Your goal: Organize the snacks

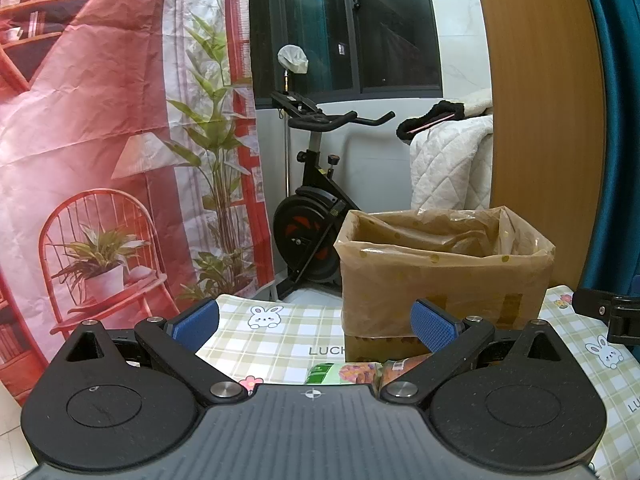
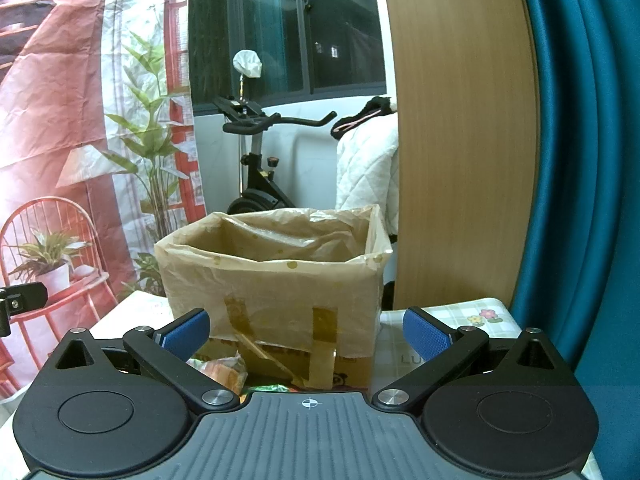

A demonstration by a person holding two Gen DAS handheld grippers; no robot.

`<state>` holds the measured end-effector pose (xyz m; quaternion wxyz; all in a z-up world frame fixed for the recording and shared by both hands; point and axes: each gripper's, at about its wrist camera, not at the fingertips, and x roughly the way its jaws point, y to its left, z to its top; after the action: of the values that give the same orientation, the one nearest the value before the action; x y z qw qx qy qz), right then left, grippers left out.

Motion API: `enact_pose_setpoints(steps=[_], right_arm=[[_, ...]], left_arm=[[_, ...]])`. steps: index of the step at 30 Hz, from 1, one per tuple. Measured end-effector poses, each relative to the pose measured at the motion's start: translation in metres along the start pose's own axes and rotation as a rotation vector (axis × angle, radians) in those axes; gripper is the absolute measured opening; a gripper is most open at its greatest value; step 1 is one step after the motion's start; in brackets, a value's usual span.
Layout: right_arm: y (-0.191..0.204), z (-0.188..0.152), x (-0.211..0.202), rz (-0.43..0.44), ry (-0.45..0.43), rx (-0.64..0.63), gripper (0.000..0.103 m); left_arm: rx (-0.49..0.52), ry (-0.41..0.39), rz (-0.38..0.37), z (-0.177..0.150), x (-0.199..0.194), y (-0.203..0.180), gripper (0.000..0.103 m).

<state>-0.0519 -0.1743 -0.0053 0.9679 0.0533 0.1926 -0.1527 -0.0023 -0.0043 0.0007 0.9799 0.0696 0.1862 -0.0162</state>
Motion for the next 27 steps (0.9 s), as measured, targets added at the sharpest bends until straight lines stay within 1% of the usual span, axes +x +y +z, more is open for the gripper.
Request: enact_pose_setpoints(steps=[22, 27], right_arm=[[0.0014, 0.0012, -0.0021, 0.001, -0.002, -0.002, 0.103], [0.0008, 0.0002, -0.0022, 0.003, -0.001, -0.002, 0.103]], left_arm=[[-0.010, -0.009, 0.004, 0.0008, -0.0026, 0.0020, 0.103], [-0.041, -0.029, -0.022, -0.0007, -0.0044, 0.0085, 0.103]])
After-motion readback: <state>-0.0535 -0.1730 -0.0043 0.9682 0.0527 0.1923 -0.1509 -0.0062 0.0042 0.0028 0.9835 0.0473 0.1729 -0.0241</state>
